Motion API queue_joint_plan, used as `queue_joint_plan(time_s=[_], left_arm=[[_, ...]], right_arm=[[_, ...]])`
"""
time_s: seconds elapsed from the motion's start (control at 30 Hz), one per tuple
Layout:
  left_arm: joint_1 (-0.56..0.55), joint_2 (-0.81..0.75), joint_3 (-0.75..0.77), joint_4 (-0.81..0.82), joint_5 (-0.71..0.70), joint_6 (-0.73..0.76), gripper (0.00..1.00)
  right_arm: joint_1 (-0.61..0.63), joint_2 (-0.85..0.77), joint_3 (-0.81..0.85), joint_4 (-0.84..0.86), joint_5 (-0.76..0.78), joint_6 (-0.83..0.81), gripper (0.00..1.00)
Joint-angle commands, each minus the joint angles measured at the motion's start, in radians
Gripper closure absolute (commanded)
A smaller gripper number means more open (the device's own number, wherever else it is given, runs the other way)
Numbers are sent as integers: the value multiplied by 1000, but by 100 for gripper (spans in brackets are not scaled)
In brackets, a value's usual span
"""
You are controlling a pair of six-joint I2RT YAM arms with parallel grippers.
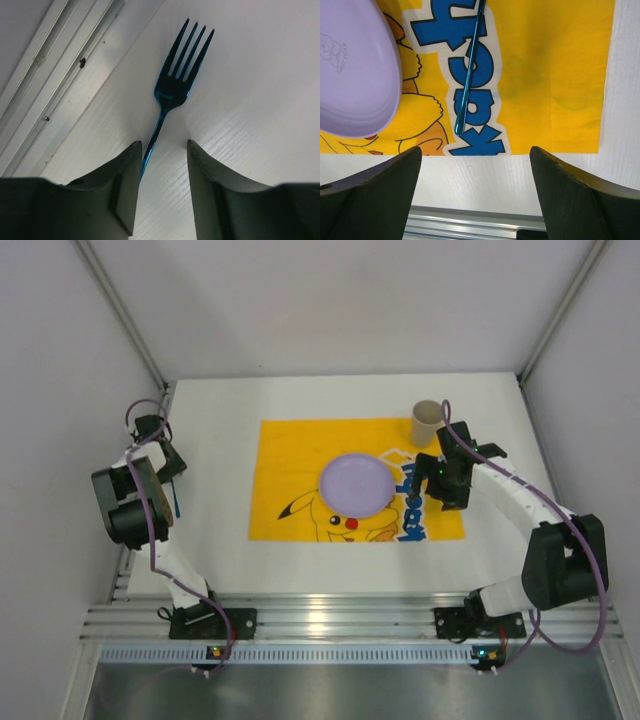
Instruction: Set the dinner table for one person
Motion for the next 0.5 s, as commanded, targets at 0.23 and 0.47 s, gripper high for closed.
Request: queue_joint_plan(time_s=[0.23, 0.47], left_arm=[[26, 141, 59, -9, 22, 14, 80], [26, 141, 34, -18, 48, 17, 100]], right_arm=[[-7, 35, 63, -14, 0, 10, 11], [-8, 38, 51, -2, 0, 14, 11]])
